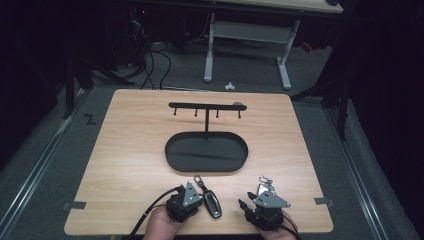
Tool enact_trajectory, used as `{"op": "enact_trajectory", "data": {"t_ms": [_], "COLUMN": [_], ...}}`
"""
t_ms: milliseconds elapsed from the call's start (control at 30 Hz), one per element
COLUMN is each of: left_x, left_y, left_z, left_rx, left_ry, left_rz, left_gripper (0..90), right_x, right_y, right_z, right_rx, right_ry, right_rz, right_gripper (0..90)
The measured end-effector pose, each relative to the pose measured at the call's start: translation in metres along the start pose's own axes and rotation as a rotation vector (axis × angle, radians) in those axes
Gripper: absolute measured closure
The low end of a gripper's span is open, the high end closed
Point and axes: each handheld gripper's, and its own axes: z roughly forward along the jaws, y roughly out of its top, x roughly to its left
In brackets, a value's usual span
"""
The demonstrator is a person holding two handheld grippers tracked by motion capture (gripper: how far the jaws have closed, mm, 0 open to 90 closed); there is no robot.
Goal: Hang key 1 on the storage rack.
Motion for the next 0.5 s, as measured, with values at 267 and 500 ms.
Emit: {"op": "enact_trajectory", "data": {"t_ms": [267,500], "left_x": [0.029,0.053], "left_y": [-0.02,-0.053], "left_z": [-0.029,-0.067], "left_rx": [-0.059,-0.058], "left_ry": [0.099,0.237], "left_rz": [-0.081,-0.141], "left_gripper": [70.4,67.6], "right_x": [0.014,0.033], "right_y": [0.008,0.025], "right_z": [0.007,0.022], "right_rx": [-0.011,-0.02], "right_ry": [0.071,0.153], "right_rz": [-0.03,-0.074], "right_gripper": [60.2,62.1]}}
